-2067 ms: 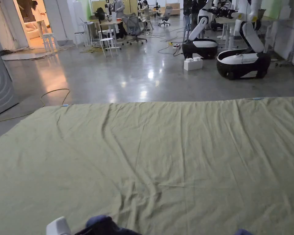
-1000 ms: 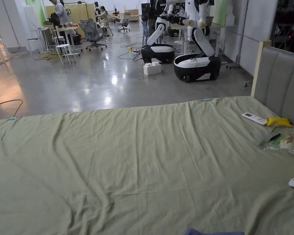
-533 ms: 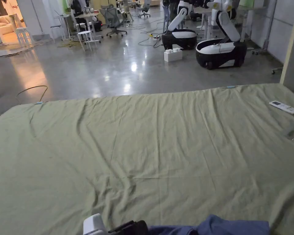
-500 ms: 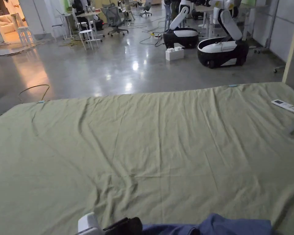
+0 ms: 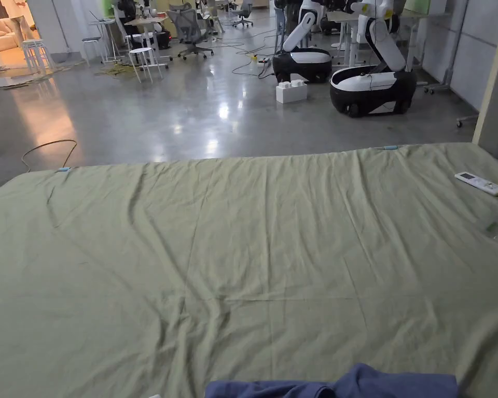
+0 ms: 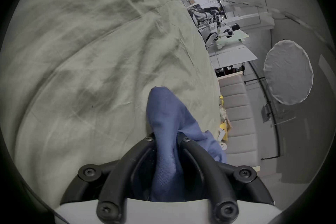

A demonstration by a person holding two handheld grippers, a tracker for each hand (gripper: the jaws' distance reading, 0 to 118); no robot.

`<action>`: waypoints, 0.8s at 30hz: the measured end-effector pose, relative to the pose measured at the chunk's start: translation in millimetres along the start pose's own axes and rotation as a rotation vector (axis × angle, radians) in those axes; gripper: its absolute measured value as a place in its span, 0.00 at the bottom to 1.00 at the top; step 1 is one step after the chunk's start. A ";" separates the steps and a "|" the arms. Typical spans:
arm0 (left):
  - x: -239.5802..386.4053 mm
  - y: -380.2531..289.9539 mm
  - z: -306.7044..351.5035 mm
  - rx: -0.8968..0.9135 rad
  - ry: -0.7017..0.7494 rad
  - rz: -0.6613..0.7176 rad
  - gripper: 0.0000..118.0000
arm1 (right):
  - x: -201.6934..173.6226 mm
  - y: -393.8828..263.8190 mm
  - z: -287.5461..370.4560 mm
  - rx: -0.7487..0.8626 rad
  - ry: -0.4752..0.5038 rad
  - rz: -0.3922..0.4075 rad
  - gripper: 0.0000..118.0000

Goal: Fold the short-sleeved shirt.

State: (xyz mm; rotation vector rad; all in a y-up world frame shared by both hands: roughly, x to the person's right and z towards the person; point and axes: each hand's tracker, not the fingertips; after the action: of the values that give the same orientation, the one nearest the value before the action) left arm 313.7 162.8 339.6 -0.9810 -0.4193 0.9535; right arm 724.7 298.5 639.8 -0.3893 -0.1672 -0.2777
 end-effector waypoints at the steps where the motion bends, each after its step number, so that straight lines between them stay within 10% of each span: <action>1: 8.0 -2.3 4.5 0.012 -0.001 -0.011 0.13 | -0.4 0.3 0.4 0.001 -0.004 0.005 0.03; 8: 22.7 35.2 69.0 0.141 0.016 -0.113 0.13 | 1.8 2.1 -2.1 0.007 0.009 0.006 0.03; 15: 58.5 68.2 130.1 0.260 0.294 -0.541 0.13 | 9.7 -5.2 -24.1 -0.021 0.048 -0.014 0.03; 24: 129.0 -44.8 -35.7 0.026 0.304 -0.750 0.13 | 14.0 -8.3 -3.2 0.009 0.036 -0.036 0.03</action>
State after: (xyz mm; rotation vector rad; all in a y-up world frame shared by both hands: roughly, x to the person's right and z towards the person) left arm 430.1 242.4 345.7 -0.8285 -0.4647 0.1297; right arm 735.9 286.5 642.8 -0.3719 -0.1399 -0.3193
